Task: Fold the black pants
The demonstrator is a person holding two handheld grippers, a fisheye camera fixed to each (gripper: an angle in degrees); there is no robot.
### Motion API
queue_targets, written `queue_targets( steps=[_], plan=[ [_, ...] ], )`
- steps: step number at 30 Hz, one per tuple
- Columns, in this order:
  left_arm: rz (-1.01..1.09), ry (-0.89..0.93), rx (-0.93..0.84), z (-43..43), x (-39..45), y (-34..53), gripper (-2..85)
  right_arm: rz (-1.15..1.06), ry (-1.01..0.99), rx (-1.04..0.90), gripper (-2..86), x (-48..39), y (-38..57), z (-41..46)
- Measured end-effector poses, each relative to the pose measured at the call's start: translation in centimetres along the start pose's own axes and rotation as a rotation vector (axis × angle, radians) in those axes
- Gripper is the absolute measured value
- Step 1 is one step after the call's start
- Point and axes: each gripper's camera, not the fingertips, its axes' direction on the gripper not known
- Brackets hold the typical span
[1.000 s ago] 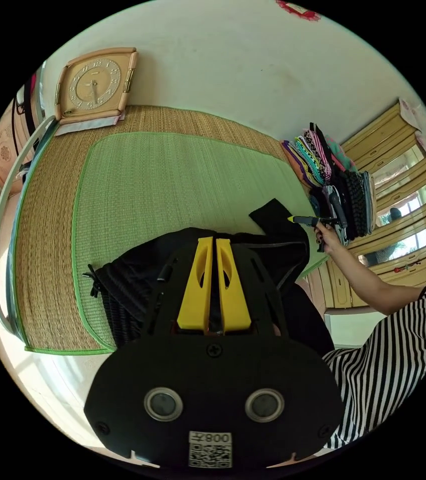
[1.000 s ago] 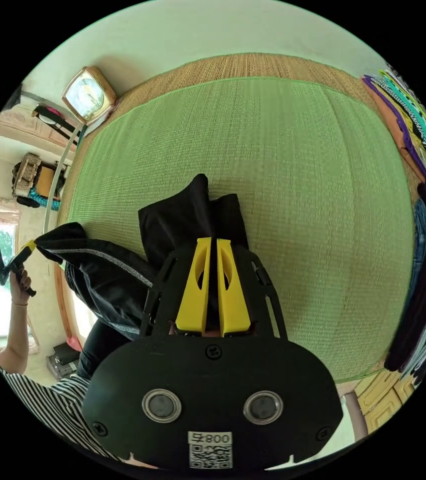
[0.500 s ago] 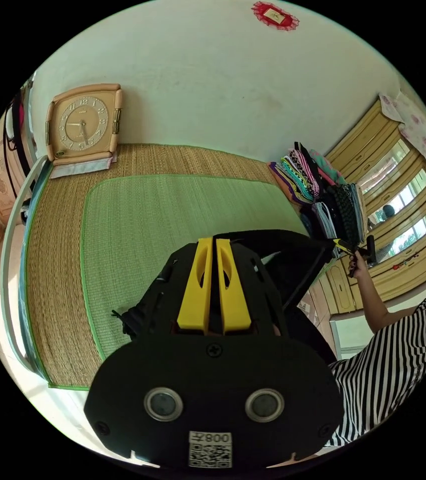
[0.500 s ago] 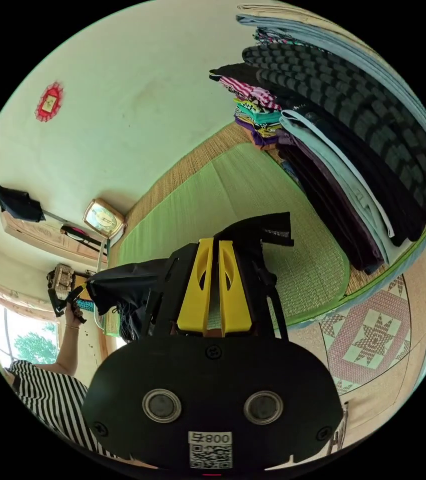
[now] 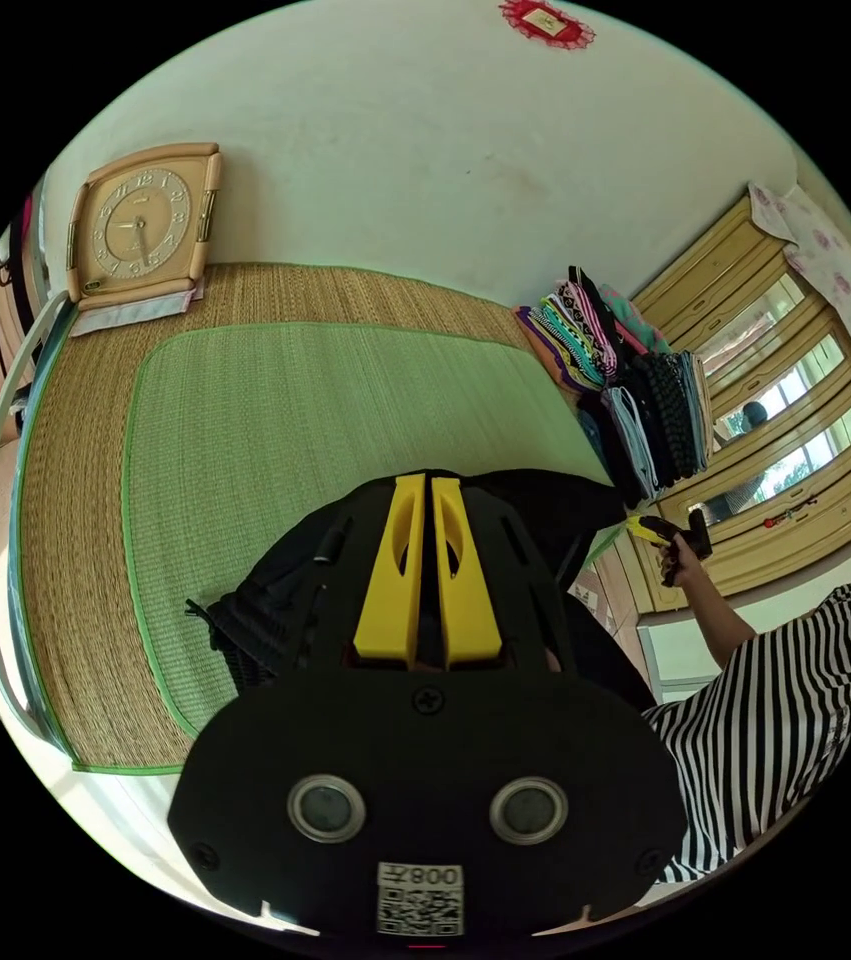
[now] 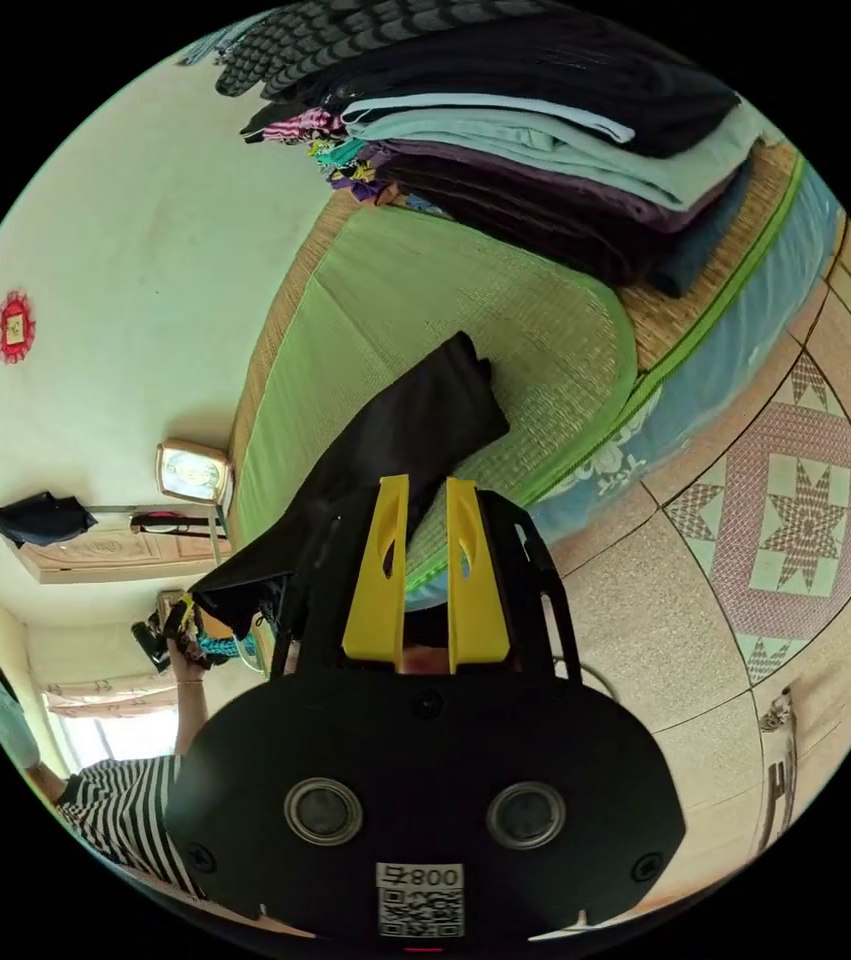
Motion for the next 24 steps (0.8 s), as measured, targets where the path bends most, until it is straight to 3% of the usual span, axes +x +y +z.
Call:
queue_targets(
  steps=[13,24],
  plan=[
    [-0.033,0.008,-0.004,-0.5,-1.2,-1.2,0.9,0.121,-0.184,0.025,8.6,4.8,0.8,3.2],
    [-0.023,-0.002,-0.007,-0.7,-2.0,-1.8,0.8,0.081,-0.208,0.041,1.2,4.4,0.9,2.1]
  ],
)
